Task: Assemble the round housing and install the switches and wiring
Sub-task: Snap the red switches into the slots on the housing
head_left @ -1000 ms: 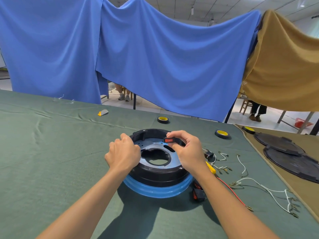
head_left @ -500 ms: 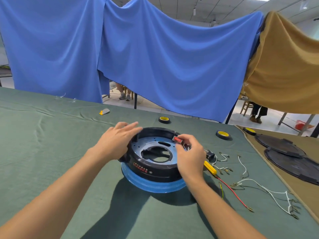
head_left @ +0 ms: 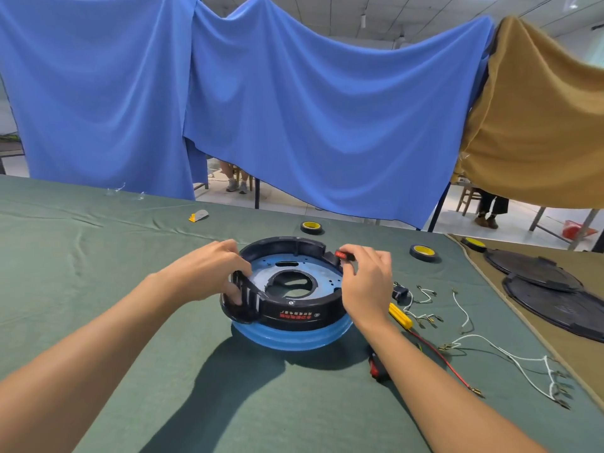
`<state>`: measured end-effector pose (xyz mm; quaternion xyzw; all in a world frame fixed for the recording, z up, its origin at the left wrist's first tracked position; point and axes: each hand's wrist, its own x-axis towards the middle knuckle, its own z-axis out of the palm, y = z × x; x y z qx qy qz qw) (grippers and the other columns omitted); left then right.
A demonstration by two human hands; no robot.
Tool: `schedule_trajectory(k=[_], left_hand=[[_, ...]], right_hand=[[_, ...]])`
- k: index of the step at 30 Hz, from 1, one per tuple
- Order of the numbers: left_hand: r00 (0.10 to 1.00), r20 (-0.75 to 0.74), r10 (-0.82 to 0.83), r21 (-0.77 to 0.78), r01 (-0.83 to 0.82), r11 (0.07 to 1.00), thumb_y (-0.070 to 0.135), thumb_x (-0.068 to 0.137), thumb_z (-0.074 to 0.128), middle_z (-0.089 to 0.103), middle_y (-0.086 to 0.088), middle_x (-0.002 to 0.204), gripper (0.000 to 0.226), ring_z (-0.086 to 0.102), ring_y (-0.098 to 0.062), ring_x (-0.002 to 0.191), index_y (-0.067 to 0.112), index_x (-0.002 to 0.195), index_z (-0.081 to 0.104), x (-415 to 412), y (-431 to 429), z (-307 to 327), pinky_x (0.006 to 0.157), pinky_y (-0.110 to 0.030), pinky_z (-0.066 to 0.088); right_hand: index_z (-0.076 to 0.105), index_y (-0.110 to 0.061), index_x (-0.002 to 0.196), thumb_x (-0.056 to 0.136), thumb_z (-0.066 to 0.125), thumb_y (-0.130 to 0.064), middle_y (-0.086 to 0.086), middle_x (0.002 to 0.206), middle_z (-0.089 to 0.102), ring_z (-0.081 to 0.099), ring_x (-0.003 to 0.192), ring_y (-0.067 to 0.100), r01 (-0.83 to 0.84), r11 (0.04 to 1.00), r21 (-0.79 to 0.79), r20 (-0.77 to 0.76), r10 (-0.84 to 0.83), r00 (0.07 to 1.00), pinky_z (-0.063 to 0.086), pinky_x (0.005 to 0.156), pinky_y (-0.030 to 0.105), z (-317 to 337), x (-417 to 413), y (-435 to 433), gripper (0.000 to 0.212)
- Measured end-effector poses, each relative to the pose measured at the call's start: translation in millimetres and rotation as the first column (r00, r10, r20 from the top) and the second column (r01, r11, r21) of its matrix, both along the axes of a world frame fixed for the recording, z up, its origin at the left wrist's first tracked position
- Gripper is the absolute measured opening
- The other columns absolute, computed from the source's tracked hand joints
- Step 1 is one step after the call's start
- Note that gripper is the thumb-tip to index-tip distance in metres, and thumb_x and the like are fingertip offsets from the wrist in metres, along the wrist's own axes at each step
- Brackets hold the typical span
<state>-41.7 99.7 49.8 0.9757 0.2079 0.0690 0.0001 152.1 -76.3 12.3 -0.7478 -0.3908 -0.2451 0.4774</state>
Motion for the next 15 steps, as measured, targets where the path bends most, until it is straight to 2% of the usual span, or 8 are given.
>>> schedule_trajectory(k=[2,4,7,9,11,13,15], left_hand=[[0.999,0.022,-0.028,0.064,0.026,0.998,0.050,0.069,0.079,0.042,0.008,0.093,0.037,0.046,-0.018,0.095,0.034,0.102,0.071,1.1,-8.8,1.5,0.079,-0.026,0.040],[0.998,0.027,-0.060,0.128,0.056,0.990,0.059,0.067,0.077,0.038,0.011,0.086,0.036,0.041,-0.016,0.088,0.034,0.093,0.071,7.4,-21.2,1.9,0.068,-0.020,0.029],[0.997,0.026,-0.075,0.208,0.068,0.976,0.069,0.067,0.070,0.036,0.011,0.080,0.045,0.034,-0.013,0.080,0.032,0.092,0.070,24.3,-39.4,2.2,0.061,-0.013,0.024],[0.997,0.029,-0.072,0.245,0.063,0.968,0.072,0.068,0.066,0.034,0.011,0.077,0.049,0.032,-0.013,0.077,0.031,0.095,0.070,35.5,-51.0,1.1,0.060,-0.022,0.021],[0.996,0.046,-0.073,0.259,0.059,0.964,0.074,0.069,0.064,0.032,0.010,0.075,0.051,0.033,-0.014,0.077,0.031,0.097,0.070,45.5,-61.6,-1.9,0.065,-0.024,0.021],[0.996,0.065,-0.063,0.266,0.044,0.963,0.075,0.070,0.062,0.029,0.010,0.074,0.053,0.038,-0.015,0.078,0.031,0.099,0.070,54.7,-72.3,-4.7,0.069,-0.025,0.024],[0.996,0.072,-0.055,0.287,0.032,0.957,0.076,0.071,0.059,0.029,0.009,0.073,0.056,0.044,-0.018,0.080,0.028,0.097,0.071,63.0,-82.3,-7.5,0.070,-0.027,0.026]], right_hand=[[0.073,-0.017,0.096,0.088,0.062,0.000,-0.008,0.099,0.065,0.045,0.099,0.013,-0.048,0.998,0.032,-0.041,0.050,0.998,0.038,0.078,0.021,0.0,0.8,-3.9,0.022],[0.074,-0.020,0.088,0.087,0.065,-0.001,-0.010,0.106,0.055,0.045,0.102,0.009,-0.088,0.993,0.074,-0.132,0.097,0.986,0.040,0.080,0.016,-0.2,-1.8,-9.3,0.021],[0.074,-0.030,0.082,0.087,0.067,-0.003,-0.006,0.109,0.053,0.053,0.090,-0.001,-0.144,0.980,0.138,-0.277,0.178,0.944,0.044,0.075,0.011,3.3,-9.3,-20.0,0.028],[0.072,-0.031,0.083,0.088,0.064,-0.001,-0.002,0.100,0.065,0.063,0.082,0.003,-0.202,0.964,0.175,-0.367,0.254,0.895,0.053,0.074,0.020,6.3,-14.2,-26.9,0.032],[0.072,-0.028,0.085,0.088,0.060,0.003,-0.002,0.089,0.071,0.068,0.078,0.014,-0.223,0.952,0.209,-0.435,0.295,0.851,0.058,0.064,0.028,6.6,-18.6,-33.9,0.033],[0.072,-0.025,0.086,0.086,0.056,0.006,-0.004,0.084,0.072,0.069,0.078,0.017,-0.231,0.936,0.265,-0.482,0.336,0.809,0.056,0.055,0.022,3.4,-21.7,-40.7,0.035],[0.072,-0.022,0.085,0.086,0.056,0.004,0.003,0.088,0.071,0.070,0.079,0.017,-0.229,0.925,0.304,-0.509,0.361,0.782,0.056,0.057,0.020,-0.3,-23.3,-46.5,0.030]])
